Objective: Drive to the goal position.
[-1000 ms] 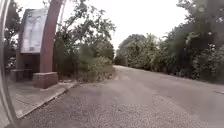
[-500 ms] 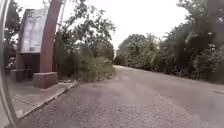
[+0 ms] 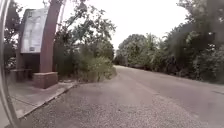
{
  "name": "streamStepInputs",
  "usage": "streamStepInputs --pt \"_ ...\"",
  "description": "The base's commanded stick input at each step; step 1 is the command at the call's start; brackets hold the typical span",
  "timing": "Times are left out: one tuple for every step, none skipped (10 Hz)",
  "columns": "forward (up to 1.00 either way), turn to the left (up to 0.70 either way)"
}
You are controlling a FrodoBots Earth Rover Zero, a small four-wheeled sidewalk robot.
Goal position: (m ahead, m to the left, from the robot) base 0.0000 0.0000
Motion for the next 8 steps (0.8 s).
streamStepInputs --pt "0.02 0.00" --pt "0.04 0.00" --pt "0.04 0.00" --pt "0.04 0.00" --pt "0.03 0.00" --pt "0.02 0.00" --pt "0.01 0.00" --pt "0.03 0.00"
